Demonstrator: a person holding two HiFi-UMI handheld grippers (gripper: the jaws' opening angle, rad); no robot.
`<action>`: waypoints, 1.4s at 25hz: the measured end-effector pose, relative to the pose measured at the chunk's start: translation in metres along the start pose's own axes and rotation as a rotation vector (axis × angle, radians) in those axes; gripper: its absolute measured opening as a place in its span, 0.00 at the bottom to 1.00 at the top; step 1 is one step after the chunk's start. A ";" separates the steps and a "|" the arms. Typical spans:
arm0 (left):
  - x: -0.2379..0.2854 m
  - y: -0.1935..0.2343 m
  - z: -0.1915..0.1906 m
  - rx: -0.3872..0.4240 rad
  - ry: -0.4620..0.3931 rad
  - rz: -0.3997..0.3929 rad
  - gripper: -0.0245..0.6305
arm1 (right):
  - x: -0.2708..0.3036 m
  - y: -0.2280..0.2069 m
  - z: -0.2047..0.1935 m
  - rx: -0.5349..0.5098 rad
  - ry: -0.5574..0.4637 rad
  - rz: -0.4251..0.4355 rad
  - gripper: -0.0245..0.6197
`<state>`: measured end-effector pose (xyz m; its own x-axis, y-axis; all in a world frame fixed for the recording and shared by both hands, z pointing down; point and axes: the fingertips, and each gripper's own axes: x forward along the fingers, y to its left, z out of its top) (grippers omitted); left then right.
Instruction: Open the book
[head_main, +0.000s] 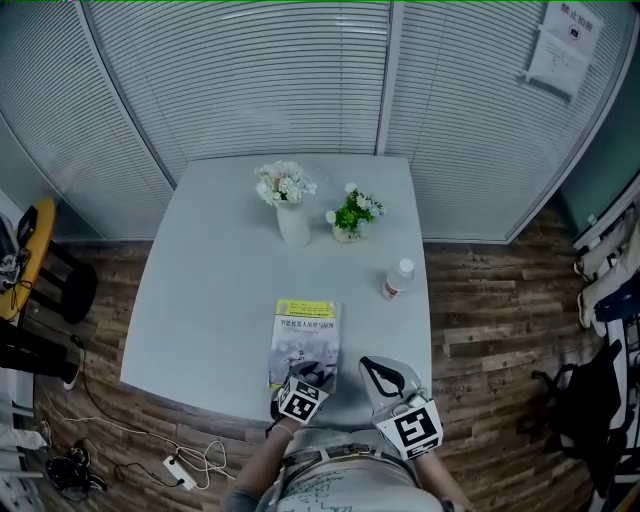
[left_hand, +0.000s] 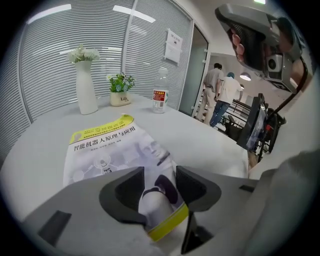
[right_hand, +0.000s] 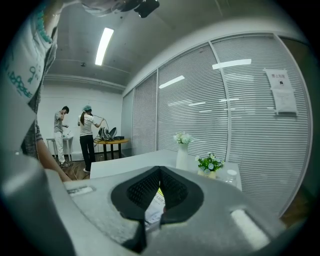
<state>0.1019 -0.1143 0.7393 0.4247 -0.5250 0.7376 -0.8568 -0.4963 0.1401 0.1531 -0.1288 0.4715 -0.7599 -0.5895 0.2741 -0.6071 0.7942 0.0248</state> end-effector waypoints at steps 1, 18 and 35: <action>0.000 0.001 0.000 0.003 0.005 -0.002 0.33 | 0.000 0.000 0.001 0.002 -0.001 -0.002 0.04; -0.021 -0.003 0.007 -0.104 -0.027 -0.215 0.13 | 0.014 0.007 0.004 0.009 -0.001 -0.123 0.04; -0.044 0.009 0.011 -0.160 -0.047 -0.300 0.11 | 0.037 0.025 0.000 0.041 0.029 -0.174 0.04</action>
<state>0.0786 -0.1031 0.7010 0.6748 -0.4047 0.6172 -0.7249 -0.5205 0.4512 0.1098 -0.1301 0.4821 -0.6358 -0.7126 0.2967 -0.7383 0.6735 0.0354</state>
